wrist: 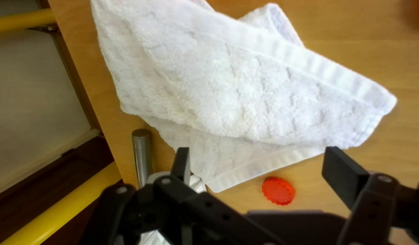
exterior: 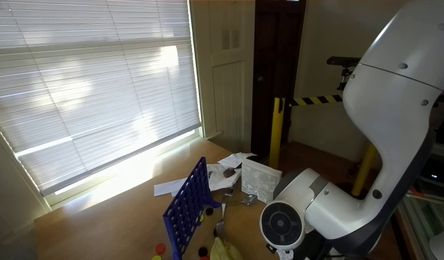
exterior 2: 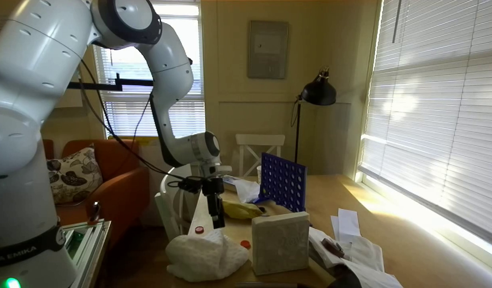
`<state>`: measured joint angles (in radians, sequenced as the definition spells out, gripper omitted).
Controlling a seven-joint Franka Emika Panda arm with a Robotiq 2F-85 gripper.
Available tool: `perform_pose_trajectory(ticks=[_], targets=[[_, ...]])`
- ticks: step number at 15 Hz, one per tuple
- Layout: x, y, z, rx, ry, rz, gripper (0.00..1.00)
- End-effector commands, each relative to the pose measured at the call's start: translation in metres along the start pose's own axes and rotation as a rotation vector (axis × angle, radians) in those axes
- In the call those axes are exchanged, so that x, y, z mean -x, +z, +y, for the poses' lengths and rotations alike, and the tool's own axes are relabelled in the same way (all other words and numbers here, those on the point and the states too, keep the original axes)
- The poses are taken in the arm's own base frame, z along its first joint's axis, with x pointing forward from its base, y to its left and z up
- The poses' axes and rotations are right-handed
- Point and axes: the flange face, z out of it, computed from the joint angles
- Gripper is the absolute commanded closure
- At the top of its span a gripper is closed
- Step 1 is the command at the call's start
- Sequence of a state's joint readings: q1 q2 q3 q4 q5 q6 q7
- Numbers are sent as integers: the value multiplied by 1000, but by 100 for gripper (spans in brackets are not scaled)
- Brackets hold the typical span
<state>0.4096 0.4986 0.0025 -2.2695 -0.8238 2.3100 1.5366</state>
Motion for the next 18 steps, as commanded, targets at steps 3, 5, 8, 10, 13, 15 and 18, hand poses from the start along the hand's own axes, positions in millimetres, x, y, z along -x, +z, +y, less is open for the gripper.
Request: perform_pose_trajectory(ticks=[3, 5, 8, 10, 13, 15, 18], targets=[[4, 15, -9, -32, -16, -7, 0], [5, 15, -11, -35, -23, 0, 0], [3, 1, -11, -38, -26, 37, 0], [0, -10, -14, -52, -36, 72, 0], [-5, -11, -23, -79, -58, 77, 0], [-6, -8, -28, -90, -64, 63, 0], [-2, 0, -31, -85, -68, 39, 0]])
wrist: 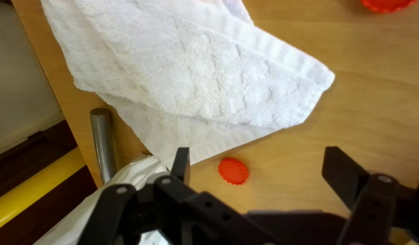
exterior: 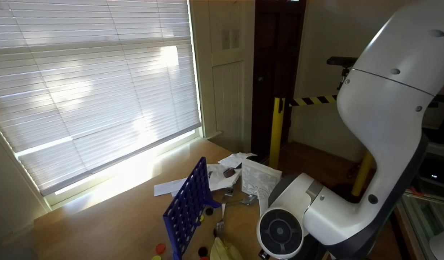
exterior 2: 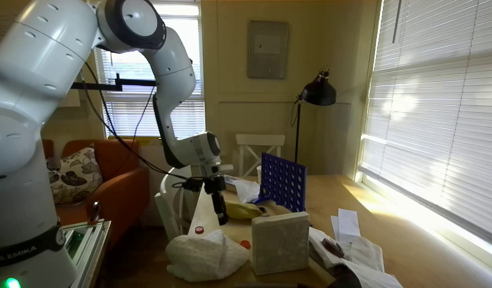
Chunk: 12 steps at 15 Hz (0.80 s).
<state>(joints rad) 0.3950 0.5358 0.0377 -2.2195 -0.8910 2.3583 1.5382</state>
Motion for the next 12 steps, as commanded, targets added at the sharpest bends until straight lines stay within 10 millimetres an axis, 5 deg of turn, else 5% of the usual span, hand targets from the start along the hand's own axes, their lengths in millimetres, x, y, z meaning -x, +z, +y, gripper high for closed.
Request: perform_pose_trajectory(ticks=[1, 4, 8, 9, 12], targets=[[3, 15, -6, -14, -15, -23, 0], [12, 26, -8, -5, -24, -62, 0], [32, 10, -2, 66, -12, -93, 2], [34, 8, -3, 86, -8, -106, 26], [41, 3, -7, 109, -2, -134, 38]])
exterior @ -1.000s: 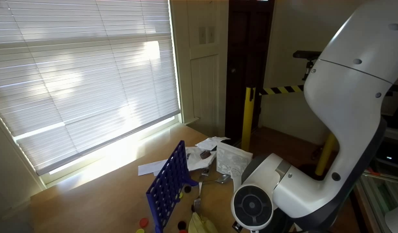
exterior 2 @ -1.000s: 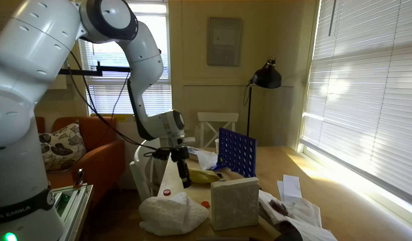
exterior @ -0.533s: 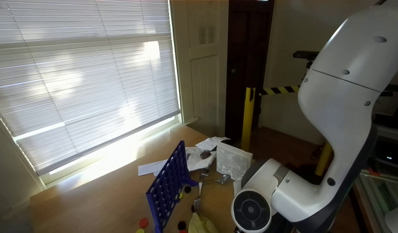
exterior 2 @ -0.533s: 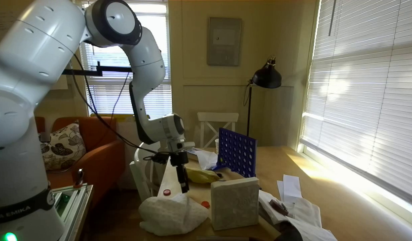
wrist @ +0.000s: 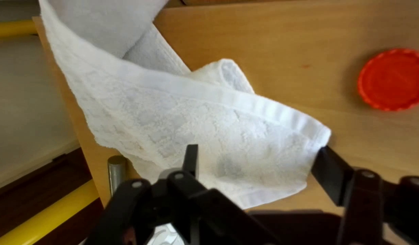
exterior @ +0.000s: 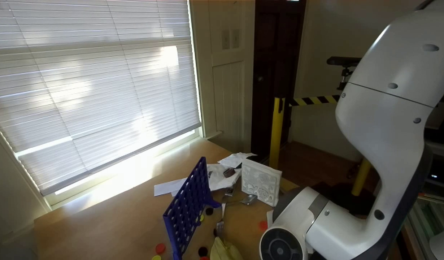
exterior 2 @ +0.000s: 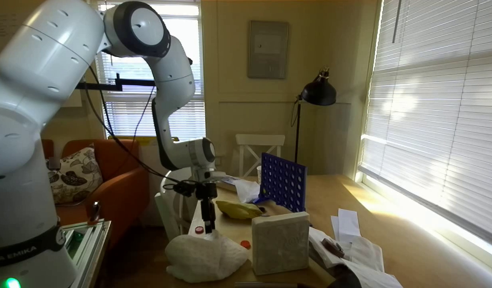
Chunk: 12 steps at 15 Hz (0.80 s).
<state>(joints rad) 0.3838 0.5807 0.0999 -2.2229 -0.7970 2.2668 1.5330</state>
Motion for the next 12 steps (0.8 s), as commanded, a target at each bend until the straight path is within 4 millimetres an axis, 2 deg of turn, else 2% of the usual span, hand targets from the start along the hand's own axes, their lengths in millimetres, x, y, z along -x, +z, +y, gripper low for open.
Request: perform_pose_trajectory(ticks=[1, 8, 10, 12], targets=[[8, -9, 2, 27, 8, -42, 47], [10, -13, 4, 31, 34, -55, 95], [6, -17, 11, 19, 23, -26, 100], [-2, -26, 19, -33, -20, 60, 100]])
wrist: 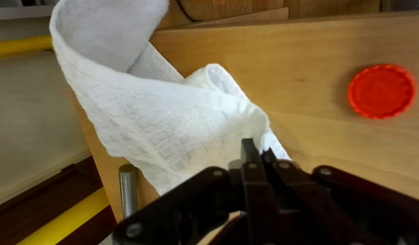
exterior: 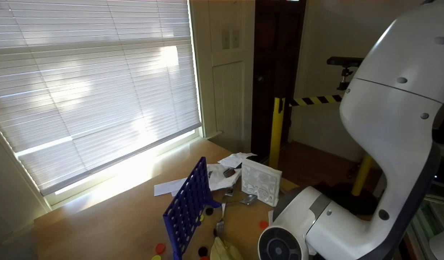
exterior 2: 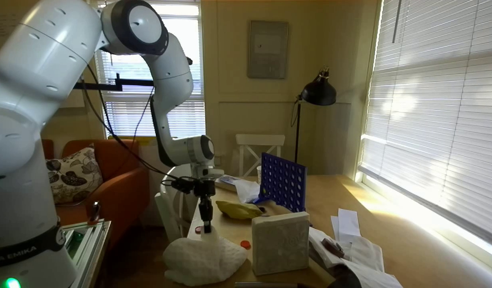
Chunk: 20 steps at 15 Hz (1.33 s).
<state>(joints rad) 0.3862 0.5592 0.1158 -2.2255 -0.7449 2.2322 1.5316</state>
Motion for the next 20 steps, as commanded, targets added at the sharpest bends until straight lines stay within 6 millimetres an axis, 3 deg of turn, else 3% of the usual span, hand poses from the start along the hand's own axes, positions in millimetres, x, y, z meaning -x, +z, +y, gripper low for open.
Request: perform_pose_trajectory(ticks=[1, 6, 11, 14, 15, 16, 20], targets=[[-10, -20, 20, -57, -72, 141, 99], [-44, -52, 23, -128, -199, 369, 99], [-61, -102, -11, -225, -351, 566, 99], [-55, -138, -35, -282, -469, 656, 99], [-51, -140, -44, -306, -520, 663, 99], [-52, -138, -25, -273, -438, 628, 99], [-51, -139, -27, -276, -443, 628, 97]])
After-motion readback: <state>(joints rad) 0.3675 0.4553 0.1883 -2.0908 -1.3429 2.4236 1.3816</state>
